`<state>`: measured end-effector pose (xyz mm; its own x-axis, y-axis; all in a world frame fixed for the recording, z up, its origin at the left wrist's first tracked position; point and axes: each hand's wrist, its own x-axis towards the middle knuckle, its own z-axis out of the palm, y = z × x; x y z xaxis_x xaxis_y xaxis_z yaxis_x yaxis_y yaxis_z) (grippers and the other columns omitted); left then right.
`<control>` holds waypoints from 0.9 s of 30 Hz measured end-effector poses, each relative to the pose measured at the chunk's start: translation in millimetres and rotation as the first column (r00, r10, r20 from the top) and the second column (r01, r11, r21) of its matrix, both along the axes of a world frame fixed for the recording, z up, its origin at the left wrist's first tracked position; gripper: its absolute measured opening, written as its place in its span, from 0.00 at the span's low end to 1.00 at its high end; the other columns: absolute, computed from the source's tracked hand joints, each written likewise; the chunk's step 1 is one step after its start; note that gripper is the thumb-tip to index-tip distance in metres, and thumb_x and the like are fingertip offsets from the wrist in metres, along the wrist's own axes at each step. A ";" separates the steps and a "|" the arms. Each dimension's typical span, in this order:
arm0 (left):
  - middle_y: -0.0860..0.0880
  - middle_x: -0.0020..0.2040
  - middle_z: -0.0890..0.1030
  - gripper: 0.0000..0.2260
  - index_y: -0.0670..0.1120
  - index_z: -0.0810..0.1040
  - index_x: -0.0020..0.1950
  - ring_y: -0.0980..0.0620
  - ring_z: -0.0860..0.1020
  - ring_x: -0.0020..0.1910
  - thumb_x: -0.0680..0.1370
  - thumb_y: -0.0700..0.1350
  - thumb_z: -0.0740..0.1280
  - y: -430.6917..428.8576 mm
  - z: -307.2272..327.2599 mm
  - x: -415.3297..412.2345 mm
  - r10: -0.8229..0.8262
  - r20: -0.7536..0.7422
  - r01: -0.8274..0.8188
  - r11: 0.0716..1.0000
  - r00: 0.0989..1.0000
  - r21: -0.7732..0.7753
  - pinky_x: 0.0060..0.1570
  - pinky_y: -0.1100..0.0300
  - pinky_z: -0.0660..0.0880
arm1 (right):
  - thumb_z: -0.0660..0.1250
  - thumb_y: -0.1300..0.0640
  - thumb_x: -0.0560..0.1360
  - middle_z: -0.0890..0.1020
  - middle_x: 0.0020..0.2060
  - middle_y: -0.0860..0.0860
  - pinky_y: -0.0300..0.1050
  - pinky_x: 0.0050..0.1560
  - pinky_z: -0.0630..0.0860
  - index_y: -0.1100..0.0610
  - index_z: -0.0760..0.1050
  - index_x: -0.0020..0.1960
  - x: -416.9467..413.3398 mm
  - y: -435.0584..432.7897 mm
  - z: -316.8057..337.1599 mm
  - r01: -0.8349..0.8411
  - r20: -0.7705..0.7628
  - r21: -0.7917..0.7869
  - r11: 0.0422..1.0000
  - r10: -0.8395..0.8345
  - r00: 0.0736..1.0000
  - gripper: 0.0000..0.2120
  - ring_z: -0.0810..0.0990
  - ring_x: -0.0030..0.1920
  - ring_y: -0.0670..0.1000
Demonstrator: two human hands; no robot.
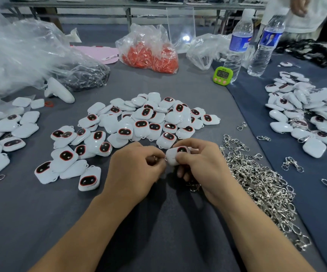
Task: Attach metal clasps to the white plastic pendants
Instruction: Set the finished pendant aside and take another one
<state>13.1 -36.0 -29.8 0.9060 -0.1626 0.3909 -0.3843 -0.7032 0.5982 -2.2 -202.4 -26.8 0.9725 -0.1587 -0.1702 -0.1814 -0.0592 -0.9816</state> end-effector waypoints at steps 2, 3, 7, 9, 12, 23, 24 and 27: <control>0.61 0.36 0.83 0.08 0.59 0.86 0.42 0.62 0.81 0.38 0.69 0.45 0.78 0.0 0.8 1.3 -0.050 -0.099 0.032 0.984 0.994 -0.176 0.40 0.72 0.72 | 0.66 0.71 0.75 0.81 0.31 0.59 0.40 0.22 0.68 0.62 0.82 0.49 0.7 -1.2 3.8 -0.003 -0.020 0.111 0.994 0.005 1.000 0.09 0.74 0.24 0.52; 0.63 0.37 0.84 0.09 0.59 0.86 0.43 0.64 0.81 0.39 0.70 0.44 0.78 0.3 1.6 2.2 -0.087 -0.138 0.052 0.970 0.987 -0.239 0.40 0.73 0.73 | 0.65 0.71 0.76 0.81 0.30 0.58 0.39 0.22 0.67 0.63 0.82 0.50 1.0 -2.0 6.0 -0.002 -0.034 0.158 0.988 0.007 0.999 0.09 0.73 0.23 0.51; 0.62 0.40 0.86 0.10 0.57 0.87 0.46 0.64 0.83 0.42 0.72 0.42 0.77 0.4 5.1 5.8 -0.211 -0.210 0.110 0.906 0.955 -0.408 0.44 0.73 0.75 | 0.63 0.70 0.76 0.81 0.30 0.57 0.37 0.20 0.64 0.64 0.82 0.48 -0.2 -6.7 13.4 0.004 -0.102 0.296 0.955 0.028 0.994 0.09 0.71 0.22 0.48; 0.60 0.39 0.86 0.10 0.58 0.87 0.43 0.63 0.83 0.40 0.72 0.41 0.77 -0.4 6.1 7.2 -0.229 -0.230 0.106 0.887 0.946 -0.449 0.43 0.72 0.75 | 0.63 0.70 0.75 0.81 0.31 0.58 0.36 0.21 0.63 0.62 0.83 0.46 -1.1 -8.5 15.5 0.009 -0.122 0.337 0.941 0.034 0.992 0.10 0.70 0.22 0.48; 0.54 0.35 0.85 0.08 0.54 0.86 0.37 0.61 0.81 0.34 0.71 0.40 0.77 -0.8 6.5 9.1 -0.261 -0.276 0.083 0.848 0.925 -0.523 0.40 0.72 0.75 | 0.63 0.70 0.75 0.80 0.30 0.57 0.35 0.21 0.63 0.61 0.83 0.46 -3.3 -7.4 16.7 0.002 -0.100 0.371 0.929 0.038 0.994 0.11 0.71 0.22 0.48; 0.61 0.38 0.84 0.05 0.59 0.86 0.41 0.63 0.81 0.41 0.70 0.49 0.78 12.8 9.8 6.9 -0.117 -0.060 0.102 0.973 0.991 -0.206 0.43 0.75 0.71 | 0.65 0.72 0.76 0.81 0.30 0.57 0.39 0.21 0.67 0.62 0.81 0.51 -8.7 8.0 11.9 0.045 -0.008 0.389 0.920 -0.046 0.999 0.10 0.74 0.23 0.50; 0.59 0.37 0.84 0.05 0.58 0.86 0.40 0.62 0.81 0.39 0.72 0.47 0.77 11.1 9.8 7.1 -0.162 -0.139 0.114 0.946 0.977 -0.302 0.42 0.73 0.72 | 0.65 0.72 0.76 0.80 0.30 0.58 0.39 0.21 0.67 0.62 0.81 0.51 -7.9 7.1 13.1 0.046 -0.027 0.442 0.896 -0.038 0.999 0.10 0.74 0.23 0.50; 0.52 0.29 0.81 0.12 0.52 0.86 0.35 0.60 0.76 0.30 0.78 0.42 0.71 2.3 9.4 7.0 -0.330 -0.346 0.139 0.869 0.878 -0.476 0.35 0.70 0.70 | 0.64 0.72 0.76 0.80 0.29 0.56 0.38 0.21 0.66 0.62 0.81 0.50 -6.4 5.0 14.7 0.053 -0.048 0.498 0.866 -0.034 0.998 0.10 0.73 0.23 0.49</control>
<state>20.2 -33.7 -20.4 0.9518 -0.2962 0.0798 -0.1615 -0.2629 0.9512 -8.6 -197.4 -12.1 0.9582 -0.0855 -0.2730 -0.2084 0.4453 -0.8708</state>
